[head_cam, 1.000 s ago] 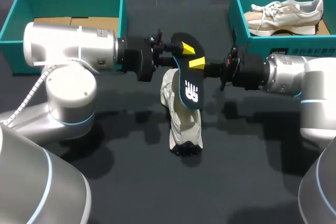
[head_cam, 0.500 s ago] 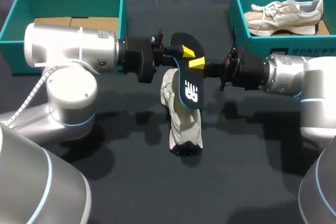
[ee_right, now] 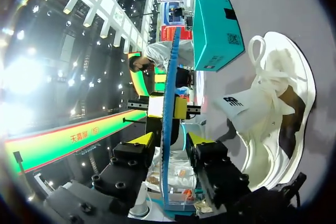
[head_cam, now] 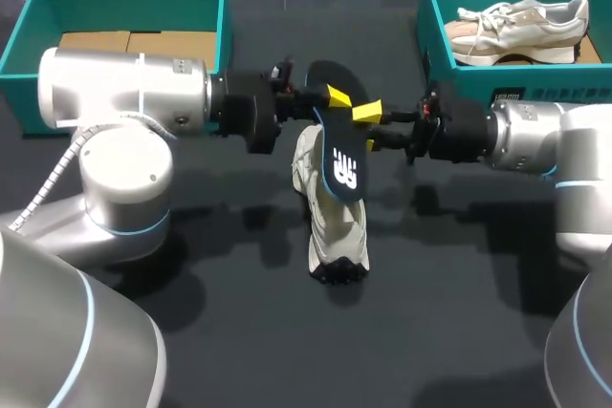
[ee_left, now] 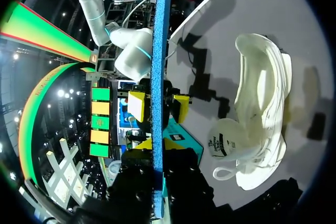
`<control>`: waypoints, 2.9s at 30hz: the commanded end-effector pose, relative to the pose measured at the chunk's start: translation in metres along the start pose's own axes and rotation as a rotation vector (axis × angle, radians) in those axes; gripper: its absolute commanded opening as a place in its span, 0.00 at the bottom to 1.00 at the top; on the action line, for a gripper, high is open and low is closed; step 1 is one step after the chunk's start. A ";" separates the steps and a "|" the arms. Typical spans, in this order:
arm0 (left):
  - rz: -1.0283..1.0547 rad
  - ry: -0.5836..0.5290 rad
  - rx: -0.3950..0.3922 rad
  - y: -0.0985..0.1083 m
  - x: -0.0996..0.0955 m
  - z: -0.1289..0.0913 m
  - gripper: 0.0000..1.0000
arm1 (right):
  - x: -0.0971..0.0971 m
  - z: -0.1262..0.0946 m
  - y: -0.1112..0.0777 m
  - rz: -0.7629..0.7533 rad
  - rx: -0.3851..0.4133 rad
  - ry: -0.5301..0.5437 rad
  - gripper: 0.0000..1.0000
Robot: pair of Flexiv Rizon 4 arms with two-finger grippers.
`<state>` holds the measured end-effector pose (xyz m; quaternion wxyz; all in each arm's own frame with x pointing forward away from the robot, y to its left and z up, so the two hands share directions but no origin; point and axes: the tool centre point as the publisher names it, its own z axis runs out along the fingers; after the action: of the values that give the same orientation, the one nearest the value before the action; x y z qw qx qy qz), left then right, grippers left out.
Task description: Take the shoe out of the shoebox, open the shoe tongue, remove and reinsert the insole, then place the shoe into the shoebox
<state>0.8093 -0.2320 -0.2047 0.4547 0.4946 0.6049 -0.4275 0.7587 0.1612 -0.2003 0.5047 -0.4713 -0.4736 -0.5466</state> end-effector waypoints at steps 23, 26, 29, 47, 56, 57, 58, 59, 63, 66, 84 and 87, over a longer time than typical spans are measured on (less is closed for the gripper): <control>-0.191 0.047 0.105 -0.062 -0.023 -0.071 0.00 | -0.018 -0.045 -0.016 -0.363 0.315 -0.191 1.00; -0.193 0.064 0.151 -0.066 -0.024 -0.074 0.00 | -0.029 -0.049 -0.017 -0.365 0.393 -0.184 1.00; -0.193 0.064 0.151 -0.066 -0.024 -0.074 0.00 | -0.029 -0.049 -0.017 -0.365 0.393 -0.184 1.00; -0.317 0.066 0.174 -0.088 -0.018 -0.063 0.00 | -0.038 -0.074 -0.026 -0.470 0.564 -0.320 1.00; -0.353 0.073 0.201 -0.111 -0.019 -0.057 0.00 | -0.062 -0.097 -0.034 -0.586 0.681 -0.445 1.00; -0.353 0.073 0.201 -0.111 -0.019 -0.057 0.00 | -0.062 -0.097 -0.034 -0.586 0.681 -0.445 1.00; -0.353 0.073 0.201 -0.111 -0.019 -0.057 0.00 | -0.062 -0.097 -0.034 -0.586 0.681 -0.445 1.00; -0.353 0.073 0.201 -0.111 -0.019 -0.057 0.00 | -0.062 -0.097 -0.034 -0.586 0.681 -0.445 1.00; -0.353 0.073 0.201 -0.111 -0.019 -0.057 0.00 | -0.062 -0.097 -0.034 -0.586 0.681 -0.445 1.00; -0.370 0.079 0.214 -0.115 -0.017 -0.053 0.00 | -0.062 -0.097 -0.034 -0.586 0.681 -0.445 1.00; -0.568 0.108 0.286 -0.145 -0.016 -0.063 0.00 | -0.082 -0.115 -0.086 -0.985 0.818 -0.566 1.00; -0.568 0.108 0.286 -0.145 -0.016 -0.063 0.00 | -0.082 -0.115 -0.086 -0.985 0.818 -0.566 1.00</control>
<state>0.6626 -0.1968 -0.1677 0.2093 0.3874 0.6734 -0.5938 0.6767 0.0595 -0.3004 0.2076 -0.0925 -0.9094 -0.3483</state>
